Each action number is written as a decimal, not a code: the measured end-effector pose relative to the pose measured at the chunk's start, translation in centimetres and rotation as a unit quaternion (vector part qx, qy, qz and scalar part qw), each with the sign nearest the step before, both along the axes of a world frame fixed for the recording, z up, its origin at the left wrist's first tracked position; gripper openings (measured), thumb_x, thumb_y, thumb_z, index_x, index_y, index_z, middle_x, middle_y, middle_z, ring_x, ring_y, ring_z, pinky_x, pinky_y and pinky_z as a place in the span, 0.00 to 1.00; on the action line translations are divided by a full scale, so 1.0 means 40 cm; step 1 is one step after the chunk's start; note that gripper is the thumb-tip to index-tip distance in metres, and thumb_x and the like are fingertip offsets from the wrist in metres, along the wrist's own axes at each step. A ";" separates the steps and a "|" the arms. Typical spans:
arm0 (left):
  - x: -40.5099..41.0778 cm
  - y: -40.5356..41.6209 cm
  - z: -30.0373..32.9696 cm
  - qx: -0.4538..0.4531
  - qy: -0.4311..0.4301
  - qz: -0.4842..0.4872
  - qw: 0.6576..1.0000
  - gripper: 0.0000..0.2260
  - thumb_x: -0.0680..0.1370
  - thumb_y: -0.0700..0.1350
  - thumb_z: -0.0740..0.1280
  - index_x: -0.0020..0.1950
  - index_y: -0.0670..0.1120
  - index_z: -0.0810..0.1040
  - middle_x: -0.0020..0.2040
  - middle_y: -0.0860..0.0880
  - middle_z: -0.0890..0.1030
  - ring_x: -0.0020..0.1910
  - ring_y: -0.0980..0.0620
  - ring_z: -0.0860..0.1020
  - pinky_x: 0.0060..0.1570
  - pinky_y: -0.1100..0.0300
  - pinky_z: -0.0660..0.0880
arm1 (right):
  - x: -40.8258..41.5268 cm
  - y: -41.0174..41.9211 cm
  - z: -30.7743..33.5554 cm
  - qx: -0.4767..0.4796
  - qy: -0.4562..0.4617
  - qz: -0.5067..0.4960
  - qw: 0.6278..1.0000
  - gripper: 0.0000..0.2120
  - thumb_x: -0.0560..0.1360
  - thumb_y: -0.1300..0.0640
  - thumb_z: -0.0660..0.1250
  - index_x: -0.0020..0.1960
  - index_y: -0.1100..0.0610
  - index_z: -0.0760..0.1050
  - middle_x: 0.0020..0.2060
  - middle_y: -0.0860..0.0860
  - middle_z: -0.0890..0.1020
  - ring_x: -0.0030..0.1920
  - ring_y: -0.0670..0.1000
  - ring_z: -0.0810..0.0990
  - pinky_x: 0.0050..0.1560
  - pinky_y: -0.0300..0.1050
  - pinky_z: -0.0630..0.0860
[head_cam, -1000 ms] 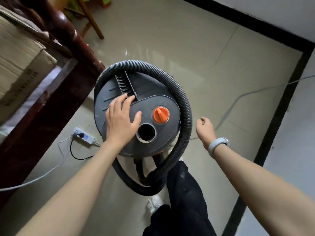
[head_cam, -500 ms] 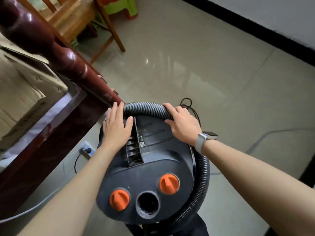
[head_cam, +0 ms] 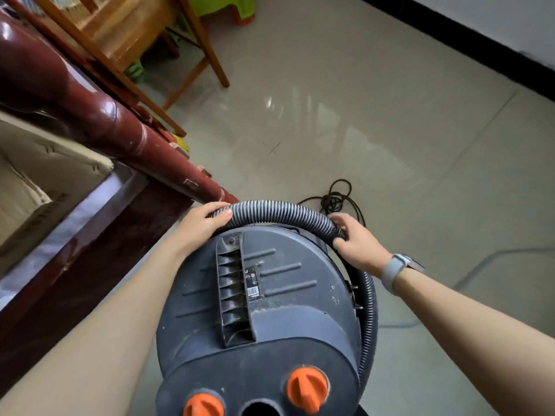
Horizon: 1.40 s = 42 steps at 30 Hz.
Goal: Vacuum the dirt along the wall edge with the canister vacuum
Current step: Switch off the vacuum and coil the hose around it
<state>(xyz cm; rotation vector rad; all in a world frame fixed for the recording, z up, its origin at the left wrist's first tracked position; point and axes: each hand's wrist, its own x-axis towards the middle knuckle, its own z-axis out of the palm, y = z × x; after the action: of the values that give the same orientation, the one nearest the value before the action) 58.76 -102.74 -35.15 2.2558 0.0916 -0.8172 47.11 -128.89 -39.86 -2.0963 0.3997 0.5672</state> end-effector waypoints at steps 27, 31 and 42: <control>-0.024 0.049 0.010 -0.020 -0.043 0.000 0.999 0.13 0.75 0.39 0.69 0.59 0.47 0.81 0.53 0.53 0.81 0.54 0.57 0.77 0.57 0.67 0.69 | 0.207 0.100 0.096 0.017 -0.044 0.172 0.984 0.18 0.77 0.53 0.64 0.67 0.46 0.72 0.62 0.47 0.77 0.61 0.48 0.75 0.62 0.42 0.68; -0.029 0.042 0.001 -0.035 -0.037 0.014 0.999 0.10 0.73 0.42 0.73 0.52 0.52 0.80 0.50 0.53 0.82 0.51 0.55 0.79 0.57 0.59 0.72 | 0.161 0.181 0.084 -0.017 -0.026 0.050 0.998 0.15 0.75 0.43 0.64 0.61 0.37 0.75 0.59 0.41 0.77 0.63 0.45 0.72 0.67 0.52 0.62; -0.015 -0.055 -0.049 0.078 -0.031 -0.037 0.996 0.11 0.70 0.52 0.73 0.45 0.54 0.72 0.51 0.51 0.78 0.55 0.50 0.74 0.57 0.56 0.63 | 0.164 0.135 -0.008 0.016 0.062 0.017 0.998 0.10 0.77 0.53 0.65 0.57 0.50 0.74 0.52 0.44 0.77 0.59 0.50 0.74 0.66 0.61 0.64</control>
<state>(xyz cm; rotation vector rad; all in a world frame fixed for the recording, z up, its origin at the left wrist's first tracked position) 58.17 -104.96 -37.11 2.4418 0.0439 -0.8008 53.65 -123.48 -40.17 -2.0455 0.4240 0.7226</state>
